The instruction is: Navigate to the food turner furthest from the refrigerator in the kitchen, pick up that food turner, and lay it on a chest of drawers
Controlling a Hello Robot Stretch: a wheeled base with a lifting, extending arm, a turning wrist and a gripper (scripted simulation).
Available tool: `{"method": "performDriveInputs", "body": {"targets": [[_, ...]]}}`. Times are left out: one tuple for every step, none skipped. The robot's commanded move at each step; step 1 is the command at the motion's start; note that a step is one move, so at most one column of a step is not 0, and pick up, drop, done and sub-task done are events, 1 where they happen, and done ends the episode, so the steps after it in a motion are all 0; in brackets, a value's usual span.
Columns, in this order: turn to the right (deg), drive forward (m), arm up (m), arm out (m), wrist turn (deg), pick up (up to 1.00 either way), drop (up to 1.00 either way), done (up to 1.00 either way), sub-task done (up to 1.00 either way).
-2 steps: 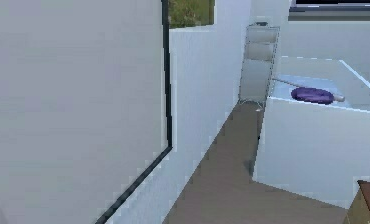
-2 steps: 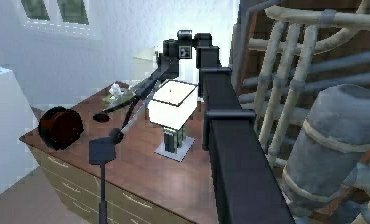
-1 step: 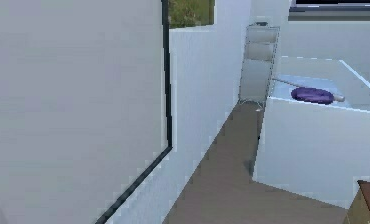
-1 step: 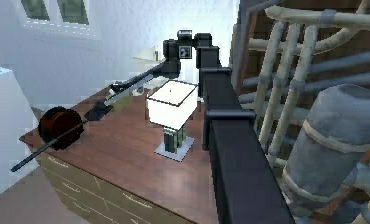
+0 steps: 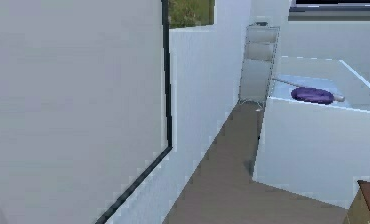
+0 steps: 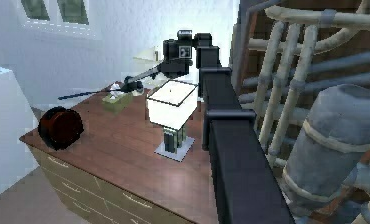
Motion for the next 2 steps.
{"method": "performDriveInputs", "body": {"targets": [[0.0,0.00,0.00,0.00,45.0,0.00,0.00,0.00,0.00],[0.0,0.00,0.00,0.00,36.0,0.00,0.00,0.00,0.00]]}}
